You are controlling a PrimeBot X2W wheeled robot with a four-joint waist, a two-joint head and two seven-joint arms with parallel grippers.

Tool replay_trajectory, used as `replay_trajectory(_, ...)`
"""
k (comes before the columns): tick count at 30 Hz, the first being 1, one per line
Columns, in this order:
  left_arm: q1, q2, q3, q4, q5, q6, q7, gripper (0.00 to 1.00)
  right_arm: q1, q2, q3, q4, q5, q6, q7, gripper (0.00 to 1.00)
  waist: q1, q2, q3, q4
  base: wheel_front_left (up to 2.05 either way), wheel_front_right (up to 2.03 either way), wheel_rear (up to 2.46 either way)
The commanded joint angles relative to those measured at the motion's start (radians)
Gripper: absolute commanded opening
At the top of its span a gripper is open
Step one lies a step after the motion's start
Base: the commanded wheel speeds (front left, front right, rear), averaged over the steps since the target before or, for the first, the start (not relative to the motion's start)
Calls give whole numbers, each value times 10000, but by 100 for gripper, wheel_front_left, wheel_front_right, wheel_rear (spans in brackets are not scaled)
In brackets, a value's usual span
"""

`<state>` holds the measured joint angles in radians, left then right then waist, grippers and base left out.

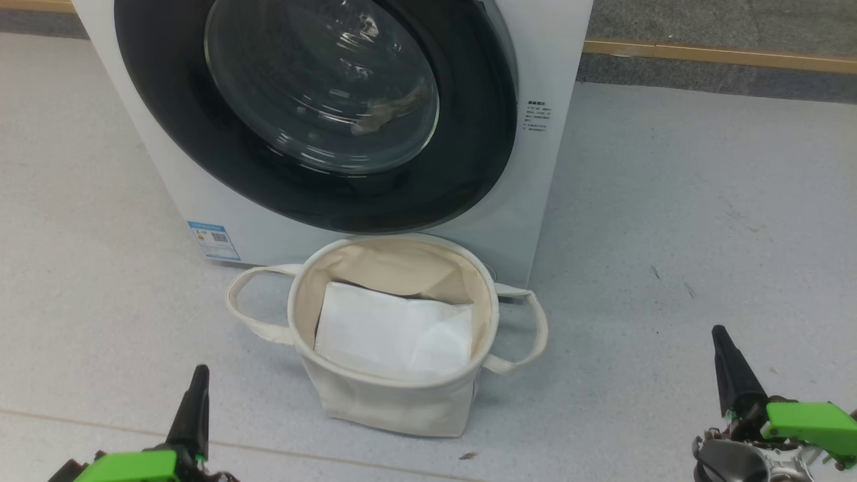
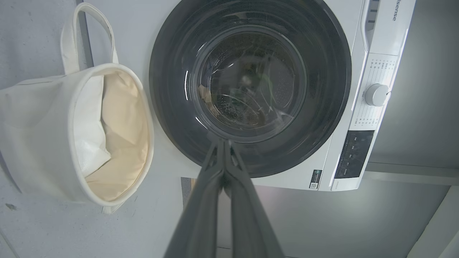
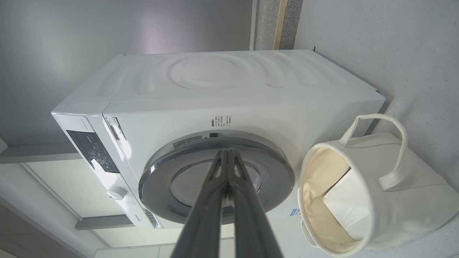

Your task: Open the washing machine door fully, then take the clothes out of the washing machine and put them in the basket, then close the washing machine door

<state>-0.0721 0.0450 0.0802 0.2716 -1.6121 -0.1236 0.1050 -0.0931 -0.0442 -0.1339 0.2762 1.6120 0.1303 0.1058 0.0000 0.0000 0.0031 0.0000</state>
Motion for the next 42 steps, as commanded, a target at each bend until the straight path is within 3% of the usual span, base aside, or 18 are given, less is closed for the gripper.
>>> replay_trajectory(1,-359,52,332,-268,32,-71,80,0,-148,-60,204,-315,-31,4,72,0,0,0,0,0,0,0,0)
replay_trajectory(31,-359,52,332,-268,32,-71,80,0,-148,-60,204,-315,-31,4,72,0,0,0,0,0,0,0,0)
replay_trajectory(32,-1,-2,-1,11,0,5,-1,100,-2,2,3,12,1,0,-1,100,0,0,0,0,0,0,0)
replay_trajectory(42,48,-11,53,490,-51,119,-73,100,-52,47,213,532,162,0,-195,100,23,0,-27,21,0,0,0)
